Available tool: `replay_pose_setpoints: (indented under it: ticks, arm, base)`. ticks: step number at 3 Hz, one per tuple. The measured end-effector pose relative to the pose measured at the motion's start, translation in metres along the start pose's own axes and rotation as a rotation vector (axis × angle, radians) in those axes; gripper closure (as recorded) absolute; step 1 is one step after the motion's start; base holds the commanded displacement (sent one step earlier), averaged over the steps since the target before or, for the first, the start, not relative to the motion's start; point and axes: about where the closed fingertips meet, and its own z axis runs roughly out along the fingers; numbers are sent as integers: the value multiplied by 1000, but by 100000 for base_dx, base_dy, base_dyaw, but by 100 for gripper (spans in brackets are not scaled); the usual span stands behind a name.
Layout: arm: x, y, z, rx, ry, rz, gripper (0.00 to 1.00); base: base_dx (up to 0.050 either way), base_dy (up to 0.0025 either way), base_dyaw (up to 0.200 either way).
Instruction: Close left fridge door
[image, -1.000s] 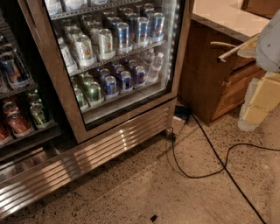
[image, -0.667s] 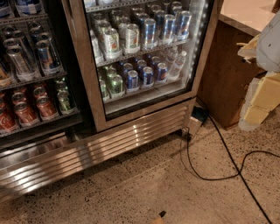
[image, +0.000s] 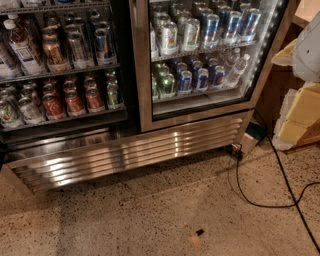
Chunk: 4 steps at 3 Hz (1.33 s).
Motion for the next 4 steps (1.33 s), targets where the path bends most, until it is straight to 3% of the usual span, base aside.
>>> replay_pose_setpoints:
  ticks: [2,3,4]
  arm:
    - [0,0,0,0,0,0,0]
    - [0,0,0,0,0,0,0]
    - [0,0,0,0,0,0,0]
  base:
    - [-4595,-184,8002]
    - [0,-1,11409]
    - [-2387,-212,17608]
